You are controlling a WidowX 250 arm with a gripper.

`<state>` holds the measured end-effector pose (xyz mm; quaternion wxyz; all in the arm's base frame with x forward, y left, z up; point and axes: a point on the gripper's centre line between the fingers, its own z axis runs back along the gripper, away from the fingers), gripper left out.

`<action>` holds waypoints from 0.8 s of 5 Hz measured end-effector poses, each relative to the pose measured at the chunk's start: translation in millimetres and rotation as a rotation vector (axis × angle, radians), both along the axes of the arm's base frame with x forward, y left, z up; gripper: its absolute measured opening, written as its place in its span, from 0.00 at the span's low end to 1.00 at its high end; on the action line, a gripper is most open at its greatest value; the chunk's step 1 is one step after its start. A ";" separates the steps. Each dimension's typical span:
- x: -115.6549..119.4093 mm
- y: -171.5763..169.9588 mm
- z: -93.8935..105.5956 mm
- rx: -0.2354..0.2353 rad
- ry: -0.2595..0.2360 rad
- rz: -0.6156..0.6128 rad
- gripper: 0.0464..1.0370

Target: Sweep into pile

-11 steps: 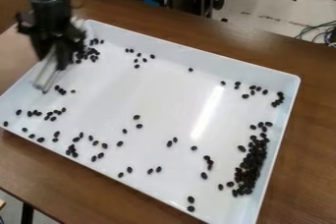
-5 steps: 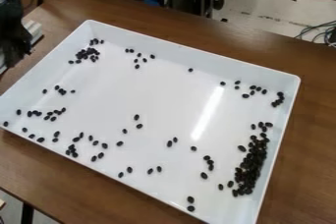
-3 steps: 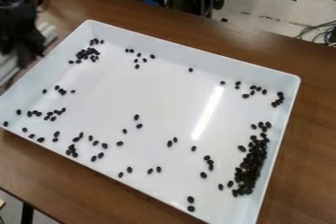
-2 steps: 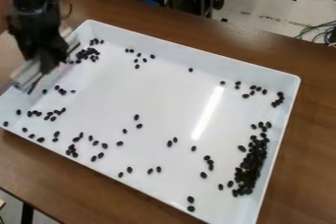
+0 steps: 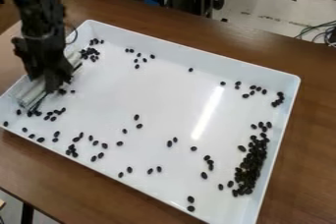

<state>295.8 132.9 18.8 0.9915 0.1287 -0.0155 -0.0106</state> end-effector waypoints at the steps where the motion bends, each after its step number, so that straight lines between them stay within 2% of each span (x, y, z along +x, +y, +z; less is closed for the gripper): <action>1: 0.3 4.7 -8.6 -0.005 -0.006 0.015 0.31; 2: 1.1 5.7 -19.3 -0.013 -0.005 0.012 0.31; 3: 1.5 0.0 -22.5 -0.058 -0.013 0.042 0.31; 4: 2.7 -29.4 -20.3 -0.123 -0.005 0.064 0.31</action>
